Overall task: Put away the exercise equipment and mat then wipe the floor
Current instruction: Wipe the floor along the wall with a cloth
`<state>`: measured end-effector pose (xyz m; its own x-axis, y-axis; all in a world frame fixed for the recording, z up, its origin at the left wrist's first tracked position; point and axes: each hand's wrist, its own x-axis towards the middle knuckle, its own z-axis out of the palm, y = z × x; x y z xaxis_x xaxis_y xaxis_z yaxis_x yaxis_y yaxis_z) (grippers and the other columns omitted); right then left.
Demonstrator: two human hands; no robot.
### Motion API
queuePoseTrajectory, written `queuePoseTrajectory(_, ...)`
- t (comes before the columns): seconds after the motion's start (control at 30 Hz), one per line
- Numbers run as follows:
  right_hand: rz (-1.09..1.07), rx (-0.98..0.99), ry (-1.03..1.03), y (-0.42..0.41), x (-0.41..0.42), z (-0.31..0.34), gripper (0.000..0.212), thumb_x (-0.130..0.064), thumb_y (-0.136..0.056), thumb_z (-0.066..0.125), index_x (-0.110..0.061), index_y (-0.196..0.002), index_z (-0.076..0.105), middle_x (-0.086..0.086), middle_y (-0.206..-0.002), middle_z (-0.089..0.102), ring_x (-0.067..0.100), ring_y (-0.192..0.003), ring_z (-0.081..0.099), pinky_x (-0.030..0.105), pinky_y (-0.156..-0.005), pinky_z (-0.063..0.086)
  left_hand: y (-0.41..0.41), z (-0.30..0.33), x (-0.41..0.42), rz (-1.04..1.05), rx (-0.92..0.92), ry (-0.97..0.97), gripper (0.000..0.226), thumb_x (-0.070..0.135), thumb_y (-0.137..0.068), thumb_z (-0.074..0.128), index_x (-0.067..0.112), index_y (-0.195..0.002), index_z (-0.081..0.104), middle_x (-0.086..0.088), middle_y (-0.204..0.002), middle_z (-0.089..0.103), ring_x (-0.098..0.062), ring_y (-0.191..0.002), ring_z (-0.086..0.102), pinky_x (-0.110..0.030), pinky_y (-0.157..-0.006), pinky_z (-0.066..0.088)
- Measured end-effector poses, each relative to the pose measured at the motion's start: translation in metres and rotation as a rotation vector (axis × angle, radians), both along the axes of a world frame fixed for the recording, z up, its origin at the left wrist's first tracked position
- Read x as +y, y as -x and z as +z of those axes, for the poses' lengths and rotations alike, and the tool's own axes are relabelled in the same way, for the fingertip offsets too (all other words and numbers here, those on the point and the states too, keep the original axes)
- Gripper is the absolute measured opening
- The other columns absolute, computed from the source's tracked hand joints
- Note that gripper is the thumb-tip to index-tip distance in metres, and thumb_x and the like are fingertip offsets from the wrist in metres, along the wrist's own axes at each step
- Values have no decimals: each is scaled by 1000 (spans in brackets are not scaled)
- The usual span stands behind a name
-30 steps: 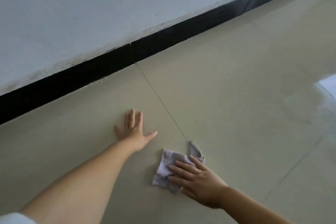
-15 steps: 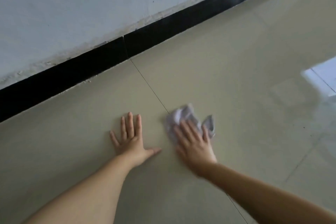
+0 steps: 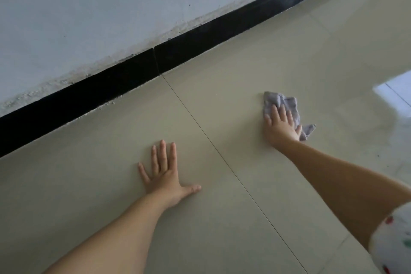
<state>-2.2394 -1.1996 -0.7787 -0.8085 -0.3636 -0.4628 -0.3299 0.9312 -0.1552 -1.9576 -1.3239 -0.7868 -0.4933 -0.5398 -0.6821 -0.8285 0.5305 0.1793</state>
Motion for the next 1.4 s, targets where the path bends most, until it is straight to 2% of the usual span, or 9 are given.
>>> queuePoseTrajectory(0.2, 760, 141, 118, -137, -5, -16, 56, -49, -94, 22, -25, -140, 42, 0, -147, 43, 22, -135, 42, 52, -109, 22, 2, 0, 0, 2, -14, 13, 132, 81, -62, 56, 25, -141, -34, 2, -134, -53, -23, -138, -36, -61, -109, -11)
queuePoseTrajectory(0.37, 1122, 65, 116, -142, 21, -19, 51, -46, -100, 10, -29, -141, 36, -6, -148, 42, 14, -137, 35, 47, -106, 21, 1, 1, 1, 18, 5, 6, 134, 80, -61, 58, 25, -142, -33, 2, -137, -51, -22, -138, -36, -61, -109, -11)
queuePoseTrajectory(0.67, -297, 5, 12, -7, 11, -2, 54, -44, -101, 18, -28, -152, 9, -6, -160, -4, 16, -147, -4, 52, -117, -3, 0, 1, 0, -7, -4, -11, 130, 79, -64, 56, 25, -126, -45, 4, -125, -59, -18, -128, -45, -61, -108, -15)
queuePoseTrajectory(0.8, 192, 55, 94, -102, -36, -15, 56, -48, -98, 13, -31, -152, 6, -6, -160, -3, 16, -147, -5, 49, -115, -9, 0, 0, 0, 4, -9, -5, 132, 79, -63, 57, 24, -127, -45, 2, -130, -57, -19, -130, -44, -61, -108, -15)
queuePoseTrajectory(0.93, 840, 66, 180, -175, -49, -16, 59, -50, -97, 12, -27, -133, 54, -2, -142, 49, 16, -133, 44, 52, -111, 30, 3, -1, 2, 19, -28, 24, 127, 75, -66, 56, 25, -136, -38, 5, -133, -50, -21, -138, -36, -62, -110, -10)
queuePoseTrajectory(1.03, 971, 67, 78, -139, -51, -13, 54, -45, -95, 20, -27, -133, 54, -3, -141, 51, 15, -130, 47, 51, -104, 38, 0, -1, 0, 6, -19, 8, 130, 78, -65, 56, 23, -133, -41, 3, -132, -52, -23, -137, -37, -61, -109, -13)
queuePoseTrajectory(1.1, 903, 145, 61, -87, -46, -17, 61, -43, -93, 11, -25, -146, 34, 0, -155, 29, 18, -144, 24, 53, -112, 21, -2, 0, 0, -1, 5, -3, 132, 78, -65, 57, 24, -138, -38, 1, -132, -54, -23, -136, -39, -61, -108, -14)
queuePoseTrajectory(1.27, 25, 19, 35, 1, -57, -1, 54, -44, -101, 17, -26, -152, 10, -2, -161, -2, 16, -147, -3, 52, -117, -4, -1, 2, 2, -7, 22, -7, 131, 77, -66, 57, 23, -139, -37, 1, -131, -54, -23, -135, -40, -60, -108, -15)
queuePoseTrajectory(1.4, 309, 29, 27, -64, -100, -5, 54, -44, -101, 17, -28, -152, 5, -4, -160, -4, 14, -147, -8, 51, -115, -7, -1, 0, 1, 1, 22, -2, 132, 78, -64, 57, 23, -140, -36, 0, -138, -51, -24, -136, -38, -61, -109, -12)
